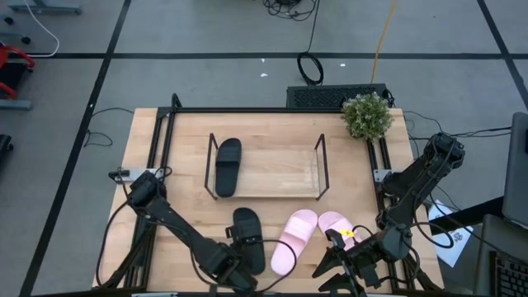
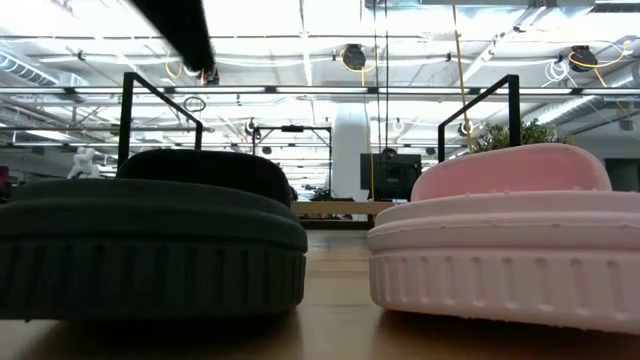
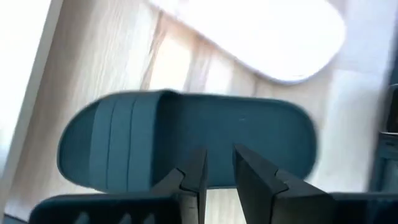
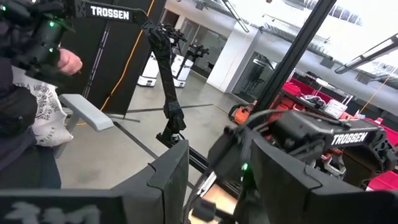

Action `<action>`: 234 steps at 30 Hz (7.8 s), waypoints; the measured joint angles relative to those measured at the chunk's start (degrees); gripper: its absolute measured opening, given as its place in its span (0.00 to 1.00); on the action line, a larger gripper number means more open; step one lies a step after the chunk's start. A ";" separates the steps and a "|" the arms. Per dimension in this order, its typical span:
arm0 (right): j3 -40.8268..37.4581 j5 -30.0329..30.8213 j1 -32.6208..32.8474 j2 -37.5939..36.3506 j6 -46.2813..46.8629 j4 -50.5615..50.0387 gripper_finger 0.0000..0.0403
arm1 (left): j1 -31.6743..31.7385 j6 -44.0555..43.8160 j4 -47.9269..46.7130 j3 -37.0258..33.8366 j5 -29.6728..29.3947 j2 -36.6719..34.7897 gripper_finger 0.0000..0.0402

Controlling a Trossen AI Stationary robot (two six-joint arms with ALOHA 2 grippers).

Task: Pick and place slides into the shelf
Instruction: Put the black slipper on the shelf

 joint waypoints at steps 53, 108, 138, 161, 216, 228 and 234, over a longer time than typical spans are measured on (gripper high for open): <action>0.00 -0.02 0.00 0.00 0.13 -0.24 0.41 | 0.51 2.18 -8.03 2.17 -2.75 0.86 0.63; 0.00 -0.02 1.51 -0.02 -0.09 -1.27 0.41 | 3.28 -4.38 -12.72 -2.32 -8.59 5.66 0.64; 0.00 -0.02 1.51 -0.02 -0.07 -1.30 0.41 | 3.98 -1.45 -11.74 -2.32 -5.53 5.66 0.64; 0.00 -0.02 1.51 -0.02 -0.07 -1.31 0.41 | 4.06 -2.99 -12.33 -2.78 -8.61 5.64 0.63; 0.02 0.15 1.51 0.00 -1.03 0.21 0.41 | 14.99 7.35 -27.04 17.35 -35.85 4.96 0.00; 0.02 18.87 5.11 0.00 -10.55 3.65 0.41 | 18.94 4.07 -27.02 2.72 -41.18 4.98 0.00; 0.02 23.16 6.27 0.00 -13.78 5.32 0.41 | 22.40 1.06 -25.40 -5.01 -42.21 0.99 0.00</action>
